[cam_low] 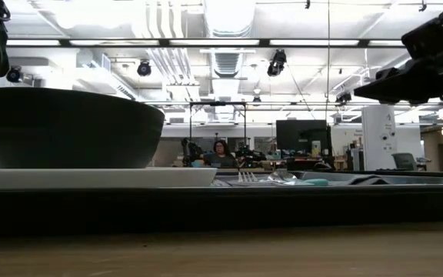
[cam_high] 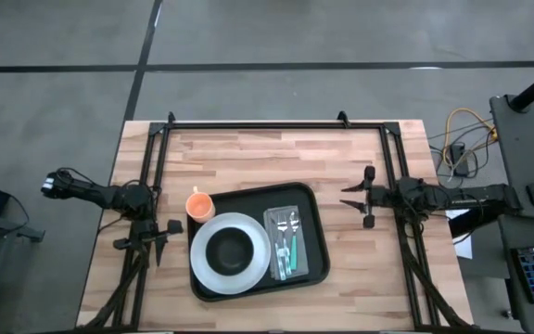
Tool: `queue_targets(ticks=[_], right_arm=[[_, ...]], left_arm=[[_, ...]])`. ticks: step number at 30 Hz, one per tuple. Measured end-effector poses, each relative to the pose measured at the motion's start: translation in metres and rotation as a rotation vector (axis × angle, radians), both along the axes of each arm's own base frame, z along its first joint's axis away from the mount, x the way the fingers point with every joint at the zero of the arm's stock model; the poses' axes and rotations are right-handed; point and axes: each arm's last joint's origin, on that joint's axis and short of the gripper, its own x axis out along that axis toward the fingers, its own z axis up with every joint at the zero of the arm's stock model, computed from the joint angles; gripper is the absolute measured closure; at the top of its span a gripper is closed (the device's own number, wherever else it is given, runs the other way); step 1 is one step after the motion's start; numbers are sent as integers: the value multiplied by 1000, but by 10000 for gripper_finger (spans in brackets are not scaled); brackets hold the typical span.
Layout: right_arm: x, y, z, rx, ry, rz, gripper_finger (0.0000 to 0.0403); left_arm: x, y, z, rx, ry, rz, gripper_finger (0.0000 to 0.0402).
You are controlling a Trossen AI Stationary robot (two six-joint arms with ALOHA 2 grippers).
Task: Set up tray
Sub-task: Return to Home Position
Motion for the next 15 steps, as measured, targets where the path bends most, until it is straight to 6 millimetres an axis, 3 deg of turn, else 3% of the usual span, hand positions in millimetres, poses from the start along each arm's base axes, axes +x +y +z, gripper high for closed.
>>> queue_targets(ticks=[15], right_arm=[[2,0,-3,-17,40,4,271]], left_arm=[[0,0,0,0,0,0,304]])
